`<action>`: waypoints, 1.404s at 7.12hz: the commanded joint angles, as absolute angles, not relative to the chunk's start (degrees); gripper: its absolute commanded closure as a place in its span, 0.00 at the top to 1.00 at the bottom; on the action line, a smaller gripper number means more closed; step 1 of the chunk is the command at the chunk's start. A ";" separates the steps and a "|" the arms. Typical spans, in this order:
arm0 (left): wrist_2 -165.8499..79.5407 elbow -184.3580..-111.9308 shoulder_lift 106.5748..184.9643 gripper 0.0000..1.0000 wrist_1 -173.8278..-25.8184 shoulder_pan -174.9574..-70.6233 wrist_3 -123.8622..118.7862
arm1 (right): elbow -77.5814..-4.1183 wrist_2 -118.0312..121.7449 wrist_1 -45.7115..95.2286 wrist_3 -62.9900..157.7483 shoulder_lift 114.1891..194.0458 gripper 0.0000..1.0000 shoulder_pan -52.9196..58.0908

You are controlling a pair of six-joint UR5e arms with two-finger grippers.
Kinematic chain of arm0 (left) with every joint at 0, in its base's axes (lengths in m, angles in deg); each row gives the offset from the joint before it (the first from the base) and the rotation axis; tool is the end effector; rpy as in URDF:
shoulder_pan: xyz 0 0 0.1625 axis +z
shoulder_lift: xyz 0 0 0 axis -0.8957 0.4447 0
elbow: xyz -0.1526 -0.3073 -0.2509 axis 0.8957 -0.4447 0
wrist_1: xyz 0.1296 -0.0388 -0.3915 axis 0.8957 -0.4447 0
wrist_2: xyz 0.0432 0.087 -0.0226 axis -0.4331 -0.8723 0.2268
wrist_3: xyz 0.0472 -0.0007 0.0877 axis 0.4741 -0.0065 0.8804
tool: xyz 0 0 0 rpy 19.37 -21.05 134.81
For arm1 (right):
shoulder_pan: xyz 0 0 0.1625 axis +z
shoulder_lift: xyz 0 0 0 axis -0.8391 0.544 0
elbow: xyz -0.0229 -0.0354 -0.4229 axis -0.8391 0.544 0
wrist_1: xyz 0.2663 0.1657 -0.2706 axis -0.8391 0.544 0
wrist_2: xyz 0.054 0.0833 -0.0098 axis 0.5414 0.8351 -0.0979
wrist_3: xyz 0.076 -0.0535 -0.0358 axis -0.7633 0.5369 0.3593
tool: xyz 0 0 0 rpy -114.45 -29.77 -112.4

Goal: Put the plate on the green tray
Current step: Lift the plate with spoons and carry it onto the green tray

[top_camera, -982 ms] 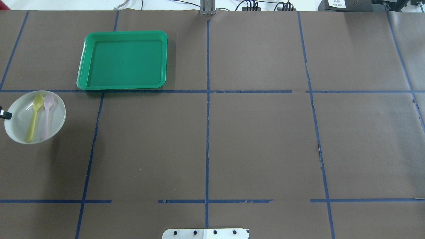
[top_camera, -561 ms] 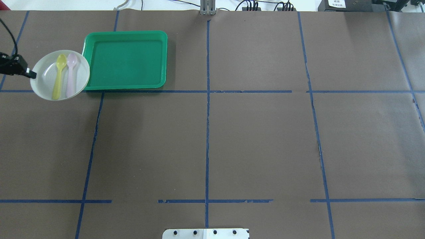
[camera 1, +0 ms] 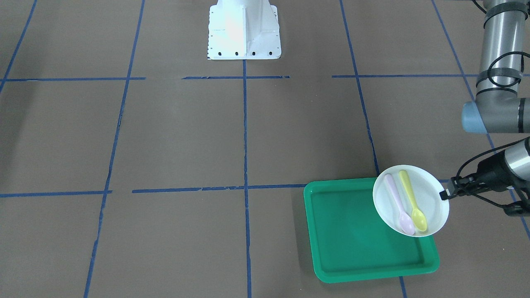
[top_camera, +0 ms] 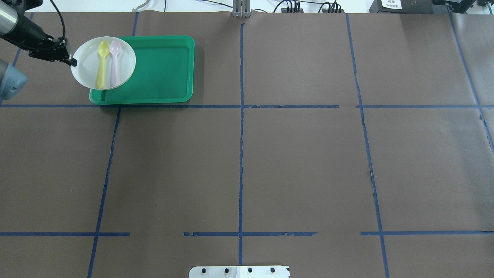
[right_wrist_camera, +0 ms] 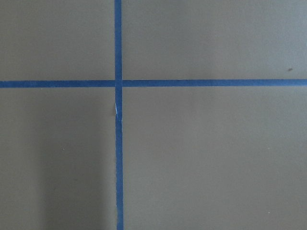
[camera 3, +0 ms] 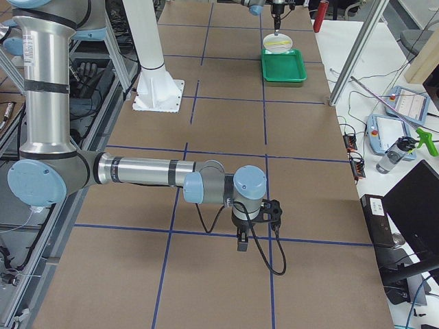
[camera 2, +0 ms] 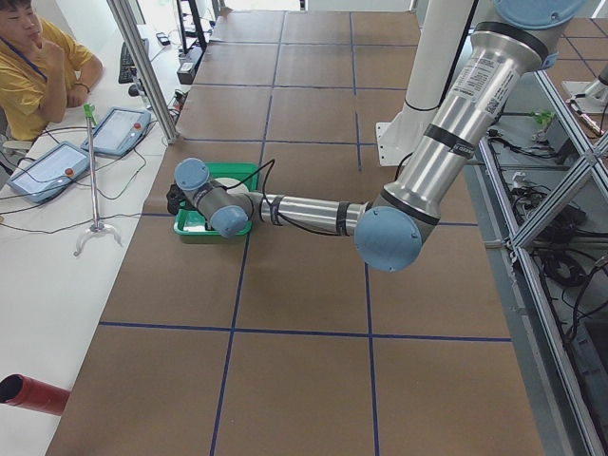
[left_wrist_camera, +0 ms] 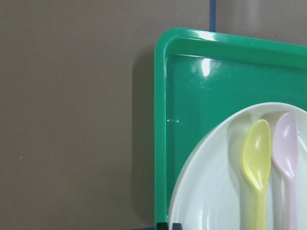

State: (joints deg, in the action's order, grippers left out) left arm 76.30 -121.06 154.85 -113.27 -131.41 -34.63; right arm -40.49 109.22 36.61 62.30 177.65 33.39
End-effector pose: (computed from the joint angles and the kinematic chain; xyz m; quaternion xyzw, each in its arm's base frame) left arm 0.2169 -0.6801 0.4972 0.0409 0.5152 -0.0279 0.8556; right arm 0.0723 -0.4674 0.6670 0.0016 -0.3452 0.0146 0.9384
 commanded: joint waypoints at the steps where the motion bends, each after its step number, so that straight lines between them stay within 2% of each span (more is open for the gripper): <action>1: 71.82 -116.43 157.11 0.00 -120.35 -126.81 -39.98 | -40.49 109.26 36.61 62.30 177.65 1.00 33.39; 3: 70.32 -109.95 163.05 0.00 -120.65 -125.65 -42.73 | -40.49 109.26 36.69 62.30 177.65 1.00 33.39; 7: 70.14 -107.18 164.67 0.00 -121.36 -123.72 -42.91 | -40.49 109.18 36.61 62.30 177.65 1.00 33.39; 8: 70.05 -107.18 164.67 0.10 -121.36 -123.10 -42.91 | -40.49 109.18 36.61 62.30 177.65 1.00 33.39; 9: 69.87 -107.62 164.32 0.83 -121.36 -123.01 -43.00 | -40.49 109.18 36.61 62.30 177.74 1.00 33.39; 10: 69.70 -108.84 164.06 1.00 -120.75 -123.88 -45.35 | -40.49 109.18 36.61 62.30 177.65 1.00 33.39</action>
State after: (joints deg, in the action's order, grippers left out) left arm 69.89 -107.81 164.36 -121.20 -123.38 -43.59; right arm -40.49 109.18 36.61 62.30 177.68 33.39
